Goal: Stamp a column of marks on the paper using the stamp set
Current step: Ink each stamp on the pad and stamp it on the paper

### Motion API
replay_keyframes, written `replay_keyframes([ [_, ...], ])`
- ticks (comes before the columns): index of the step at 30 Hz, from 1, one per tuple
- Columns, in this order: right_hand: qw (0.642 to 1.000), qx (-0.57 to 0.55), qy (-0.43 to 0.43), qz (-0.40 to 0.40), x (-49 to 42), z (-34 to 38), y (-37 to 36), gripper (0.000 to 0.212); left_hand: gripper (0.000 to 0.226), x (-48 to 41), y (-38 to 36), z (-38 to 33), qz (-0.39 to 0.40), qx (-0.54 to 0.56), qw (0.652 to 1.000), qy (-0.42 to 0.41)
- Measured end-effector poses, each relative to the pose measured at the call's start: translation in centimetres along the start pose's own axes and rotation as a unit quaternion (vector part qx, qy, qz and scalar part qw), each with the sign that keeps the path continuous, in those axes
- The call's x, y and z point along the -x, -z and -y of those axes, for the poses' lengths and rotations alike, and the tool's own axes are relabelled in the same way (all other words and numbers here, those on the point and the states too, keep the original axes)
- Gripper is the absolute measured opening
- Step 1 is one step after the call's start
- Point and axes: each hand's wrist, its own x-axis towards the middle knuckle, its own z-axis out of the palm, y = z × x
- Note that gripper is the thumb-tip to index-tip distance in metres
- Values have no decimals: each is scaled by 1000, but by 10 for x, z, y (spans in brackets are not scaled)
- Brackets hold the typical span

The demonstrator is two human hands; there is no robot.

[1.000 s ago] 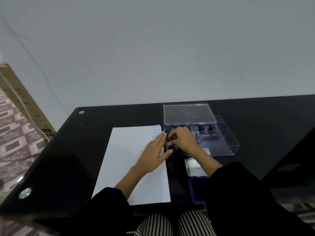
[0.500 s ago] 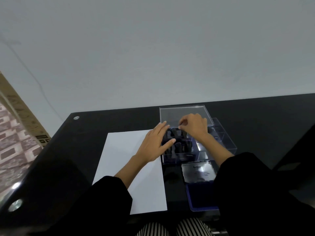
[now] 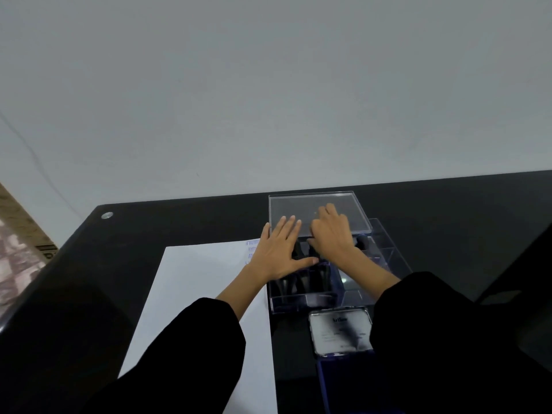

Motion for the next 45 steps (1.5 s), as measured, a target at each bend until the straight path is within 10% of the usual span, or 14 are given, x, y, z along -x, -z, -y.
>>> replay_keyframes([
  [12, 997, -22, -53, 57, -6, 6, 0, 41, 94, 1, 1, 1, 1, 18, 1000, -9],
  [24, 920, -377, -99, -41, 36, -28, 63, 28, 82, 65, 29, -20, -53, 157, 985, -38],
  [33, 924, -367, -78, -70, 135, -31, 84, 23, 75, 140, 14, -49, -51, 136, 983, -114],
  [45, 936, -348, -56, 24, 218, 0, 51, 25, 89, 188, -34, -78, 65, 128, 990, -12],
])
